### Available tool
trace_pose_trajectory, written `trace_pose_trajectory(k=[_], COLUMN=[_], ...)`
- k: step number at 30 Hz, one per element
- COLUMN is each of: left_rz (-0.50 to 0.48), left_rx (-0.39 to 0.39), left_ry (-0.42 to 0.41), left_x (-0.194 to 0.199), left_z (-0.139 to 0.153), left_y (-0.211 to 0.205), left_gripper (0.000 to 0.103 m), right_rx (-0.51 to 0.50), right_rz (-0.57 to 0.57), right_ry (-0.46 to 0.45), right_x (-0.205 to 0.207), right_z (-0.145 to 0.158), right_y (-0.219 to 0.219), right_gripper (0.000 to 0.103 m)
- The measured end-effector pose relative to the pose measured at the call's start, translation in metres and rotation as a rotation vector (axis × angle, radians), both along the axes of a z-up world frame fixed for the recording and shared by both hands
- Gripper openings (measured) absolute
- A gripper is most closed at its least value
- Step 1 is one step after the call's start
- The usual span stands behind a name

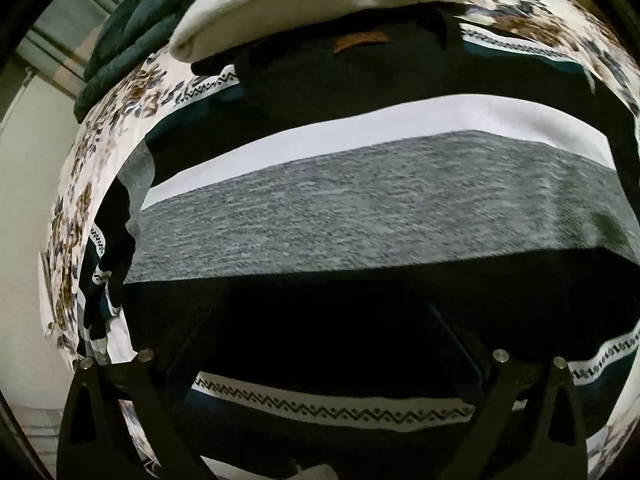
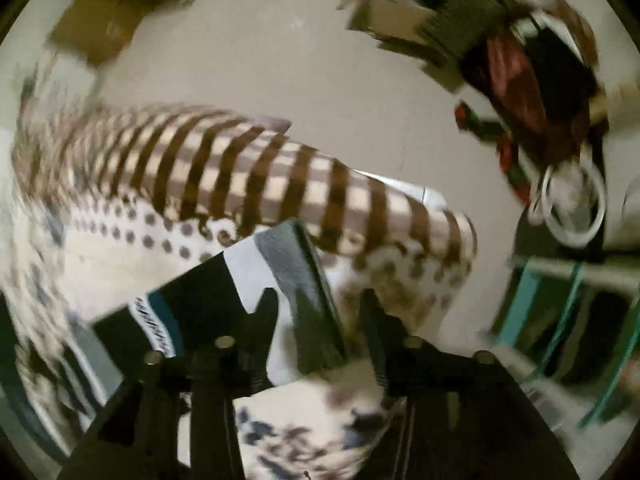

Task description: Fold small clothes

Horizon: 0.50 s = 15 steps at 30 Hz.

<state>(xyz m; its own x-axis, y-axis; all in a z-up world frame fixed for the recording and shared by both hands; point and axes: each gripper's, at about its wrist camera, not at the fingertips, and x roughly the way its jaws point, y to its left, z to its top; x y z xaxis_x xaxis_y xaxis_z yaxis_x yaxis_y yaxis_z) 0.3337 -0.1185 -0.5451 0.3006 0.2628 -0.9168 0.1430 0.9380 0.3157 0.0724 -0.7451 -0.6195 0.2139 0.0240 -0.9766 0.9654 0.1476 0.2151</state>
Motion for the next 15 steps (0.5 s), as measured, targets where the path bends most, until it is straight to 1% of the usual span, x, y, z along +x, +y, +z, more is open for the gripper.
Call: trace_pose_trajectory(k=[3,5,6,7,9,10,12,13,15], left_rz=[-0.015,-0.017,-0.017,-0.017,-0.013,-0.009,0.007,0.016,0.031], left_rx=[0.0,0.001,-0.002,-0.006,-0.007,-0.009,-0.017,-0.023,-0.032], left_ry=[-0.001,0.0,0.0,-0.001,-0.012,-0.02,-0.038,-0.045,-0.055], left_x=[-0.006,-0.011,-0.012,-0.013,-0.012,-0.012,-0.008,-0.007,-0.005], left_z=[0.0,-0.002,-0.002,-0.002,-0.001,0.0,0.004,0.006,0.01], left_y=[-0.003,-0.002,-0.002,-0.001,0.001,0.003,0.009,0.012,0.018], left_gripper=[0.103,0.103,0.103,0.103,0.103,0.103,0.103,0.103,0.103], right_rx=[0.108,0.189,0.203,0.2,0.133,0.097,0.035,0.021,-0.011], right_rz=[-0.14,-0.231,-0.278,-0.307,-0.363,-0.368,-0.354,-0.34,-0.313], right_ry=[-0.123,-0.194,-0.244,-0.277,-0.309,-0.316,-0.293,-0.281,-0.258], right_x=[-0.034,-0.046,-0.048,-0.048,-0.047,-0.045,-0.035,-0.028,-0.016], right_z=[-0.023,-0.044,-0.053,-0.054,-0.056,-0.056,-0.051,-0.048,-0.039], right_y=[0.014,0.027,0.035,0.041,0.046,0.048,0.052,0.055,0.057], right_gripper=[0.047,0.047,0.048,0.048,0.049,0.048,0.02,0.015,0.014])
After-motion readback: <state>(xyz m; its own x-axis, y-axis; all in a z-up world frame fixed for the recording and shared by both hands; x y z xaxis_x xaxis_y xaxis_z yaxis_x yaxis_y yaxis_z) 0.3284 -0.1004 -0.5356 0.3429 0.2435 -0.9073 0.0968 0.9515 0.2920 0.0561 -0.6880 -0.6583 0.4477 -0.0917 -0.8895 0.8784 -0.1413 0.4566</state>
